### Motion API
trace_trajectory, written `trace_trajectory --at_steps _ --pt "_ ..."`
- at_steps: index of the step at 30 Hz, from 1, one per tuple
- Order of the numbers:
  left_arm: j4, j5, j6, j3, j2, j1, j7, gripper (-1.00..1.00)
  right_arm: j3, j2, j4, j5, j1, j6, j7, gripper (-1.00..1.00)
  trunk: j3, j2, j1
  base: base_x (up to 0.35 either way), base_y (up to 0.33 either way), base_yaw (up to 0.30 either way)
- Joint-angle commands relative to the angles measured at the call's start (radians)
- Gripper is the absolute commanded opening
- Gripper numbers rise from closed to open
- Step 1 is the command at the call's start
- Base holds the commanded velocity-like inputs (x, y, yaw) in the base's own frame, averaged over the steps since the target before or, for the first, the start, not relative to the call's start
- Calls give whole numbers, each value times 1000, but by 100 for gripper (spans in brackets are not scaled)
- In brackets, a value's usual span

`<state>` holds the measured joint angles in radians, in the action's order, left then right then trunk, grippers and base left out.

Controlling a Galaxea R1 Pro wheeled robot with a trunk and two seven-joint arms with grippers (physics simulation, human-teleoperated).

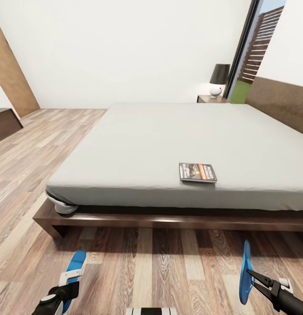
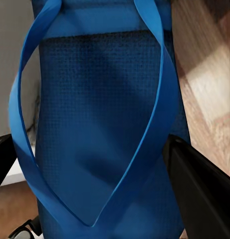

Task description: In the bedroom, move the book from the bed onto either nightstand, and place the two sandals side by side next to the bed.

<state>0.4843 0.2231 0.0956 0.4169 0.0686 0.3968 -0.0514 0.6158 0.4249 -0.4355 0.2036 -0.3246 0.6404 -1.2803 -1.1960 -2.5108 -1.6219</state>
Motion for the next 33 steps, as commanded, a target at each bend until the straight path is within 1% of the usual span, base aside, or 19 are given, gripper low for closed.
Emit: trace_trajectory --at_steps 1,22,23,28,31,33 --pt "2 10 4 7 -1 0 -5 -100 2 0 0 2 -1 9 -1 -100 -5 -1 0 0 0 0" --pt "2 10 3 8 0 0 -5 -100 3 0 -1 -4 -1 7 7 -100 -86 -5 -10 0 0 0" --pt "2 10 3 8 0 0 -5 -100 3 0 -1 -4 -1 7 15 -100 -90 -6 -10 0 0 0" --pt "2 10 3 7 -1 0 -5 -100 8 0 -2 0 -1 2 125 -100 -109 -7 -12 0 0 0" --pt "4 10 3 6 -1 0 -5 -100 12 0 -7 5 -2 1 156 -100 -121 -8 -14 0 0 0" --pt "4 10 3 5 -1 0 -5 -100 13 0 -34 6 -2 1 161 -100 -128 -8 -15 0 0 0"
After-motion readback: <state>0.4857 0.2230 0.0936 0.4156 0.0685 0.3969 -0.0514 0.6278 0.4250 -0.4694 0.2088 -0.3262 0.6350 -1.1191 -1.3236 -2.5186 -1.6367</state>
